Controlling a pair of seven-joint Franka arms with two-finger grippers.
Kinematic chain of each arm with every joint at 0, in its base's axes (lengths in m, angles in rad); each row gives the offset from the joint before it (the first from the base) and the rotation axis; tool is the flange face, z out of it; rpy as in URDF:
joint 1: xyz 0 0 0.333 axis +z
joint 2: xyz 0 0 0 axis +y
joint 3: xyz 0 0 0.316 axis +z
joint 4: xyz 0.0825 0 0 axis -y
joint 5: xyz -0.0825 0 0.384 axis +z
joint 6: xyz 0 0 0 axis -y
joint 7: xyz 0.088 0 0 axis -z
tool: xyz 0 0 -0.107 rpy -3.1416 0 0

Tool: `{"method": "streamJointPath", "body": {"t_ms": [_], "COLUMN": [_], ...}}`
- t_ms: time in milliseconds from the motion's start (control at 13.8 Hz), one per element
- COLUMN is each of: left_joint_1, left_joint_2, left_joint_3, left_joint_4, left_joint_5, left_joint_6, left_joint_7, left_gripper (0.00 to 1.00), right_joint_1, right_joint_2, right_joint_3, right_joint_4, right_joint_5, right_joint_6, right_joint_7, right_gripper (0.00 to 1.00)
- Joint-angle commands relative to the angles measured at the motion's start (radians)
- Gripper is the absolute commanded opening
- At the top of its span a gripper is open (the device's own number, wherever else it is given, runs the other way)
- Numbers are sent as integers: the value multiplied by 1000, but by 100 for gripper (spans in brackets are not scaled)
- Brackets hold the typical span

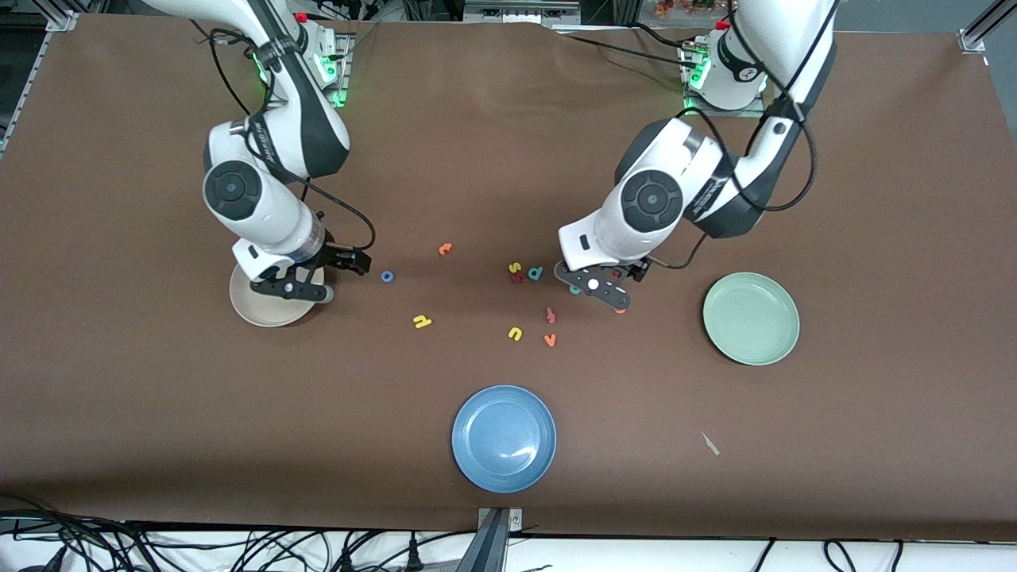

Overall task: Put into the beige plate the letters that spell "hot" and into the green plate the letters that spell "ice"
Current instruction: 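Lower both grippers onto the blue ring and the teal letter c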

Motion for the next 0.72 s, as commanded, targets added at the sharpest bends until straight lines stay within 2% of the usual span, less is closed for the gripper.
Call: {"method": "streamJointPath", "body": {"t_ms": [0, 72, 145, 217, 290, 507, 652], "left_joint_1": [-22, -28, -28, -30, -33, -59, -71], "left_joint_2": [74, 96, 112, 125, 140, 166, 177], "left_joint_3": [8, 9, 8, 8, 8, 12, 12], "left_joint_4": [22, 21, 21, 21, 21, 4, -10], "left_joint_5": [20, 20, 20, 20, 20, 30, 129], "left_joint_6": [61, 78, 87, 102, 119, 179, 182], "left_joint_7": [-14, -28, -43, -46, -51, -112, -166], "left_gripper": [99, 95, 86, 76, 61, 60, 60], "right_joint_1": [7, 7, 9, 9, 9, 11, 11], "right_joint_2": [42, 71, 99, 126, 145, 170, 177], "right_joint_3": [38, 53, 73, 86, 89, 89, 89], "right_joint_4": [-48, -47, -47, -45, -47, -45, -45], "right_joint_5": [17, 17, 17, 17, 17, 15, 17], "right_joint_6": [122, 164, 196, 218, 239, 242, 239], "right_joint_7": [53, 99, 133, 149, 158, 158, 160], "right_gripper": [100, 100, 100, 100, 100, 100, 100]}}
